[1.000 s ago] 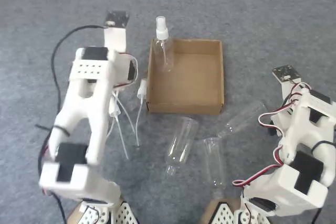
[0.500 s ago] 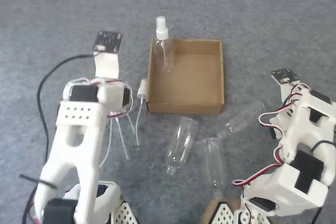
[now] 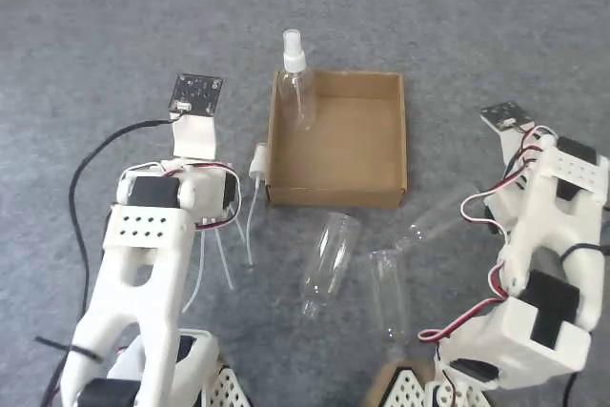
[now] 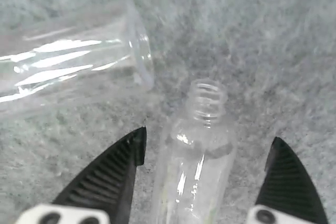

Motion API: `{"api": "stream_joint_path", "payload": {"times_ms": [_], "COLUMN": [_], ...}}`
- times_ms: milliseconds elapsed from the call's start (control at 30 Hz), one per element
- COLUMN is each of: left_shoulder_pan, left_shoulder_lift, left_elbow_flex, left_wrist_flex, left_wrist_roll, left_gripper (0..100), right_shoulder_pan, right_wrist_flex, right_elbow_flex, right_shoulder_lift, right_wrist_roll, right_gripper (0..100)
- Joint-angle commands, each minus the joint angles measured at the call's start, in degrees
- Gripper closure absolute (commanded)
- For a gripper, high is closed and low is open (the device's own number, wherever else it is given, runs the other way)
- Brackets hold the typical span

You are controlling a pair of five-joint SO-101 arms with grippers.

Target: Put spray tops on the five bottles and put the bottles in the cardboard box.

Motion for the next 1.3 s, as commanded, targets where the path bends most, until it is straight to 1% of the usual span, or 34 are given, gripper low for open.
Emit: {"api": "stream_joint_path", "payload": {"times_ms": [0,100,267,333,467,567,667,733,867,967,1067,1167,1267], "left_shoulder_pan": [-0.18,-0.18,0.0,0.18,0.09,-0.09,-0.09,-0.09,0.18,-0.09,-0.26,-0.26,-0.26], "left_shoulder_lift": [-2.64,-2.64,-2.64,-2.64,-2.64,-2.64,-2.64,-2.73,-3.08,-3.16,-5.1,-9.49,-15.3], "left_elbow_flex": [-0.31,-0.22,-0.22,-0.22,-0.22,-0.22,-0.22,-0.31,-2.24,-5.32,-9.45,-13.49,-17.45], "left_wrist_flex": [-1.23,-1.23,-1.23,-1.23,-1.23,-1.23,-1.23,-1.23,-0.97,0.35,4.22,8.09,10.2], "left_wrist_roll": [0.09,0.09,0.09,0.09,0.09,0.18,0.18,0.18,0.0,-2.11,-2.81,-2.73,-2.64], "left_gripper": [98,98,98,98,98,98,98,98,98,98,98,98,98], "right_shoulder_pan": [0.31,0.75,3.91,4.35,4.44,4.44,4.7,5.14,4.35,1.27,-4.44,-12.09,-21.14], "right_wrist_flex": [0.4,0.4,0.4,0.4,0.4,0.4,0.48,1.1,7.52,10.07,10.95,11.03,10.59], "right_elbow_flex": [-3.69,-5.54,-8.79,-8.7,-8.62,-8.62,-8.62,-9.41,-13.98,-15.21,-14.51,-12.48,-10.55], "right_shoulder_lift": [-1.27,2.77,6.73,7.16,7.25,7.25,6.64,5.76,-0.66,-8.13,-15.6,-22.9,-30.46], "right_wrist_roll": [0.97,2.64,2.81,2.9,2.81,2.81,2.55,2.46,2.29,-1.41,-6.77,-11.87,-18.11], "right_gripper": [69.9,69.9,70.6,74.8,87.4,94.2,98.5,99.4,99.2,99.2,99.2,99.2,99.2]}}
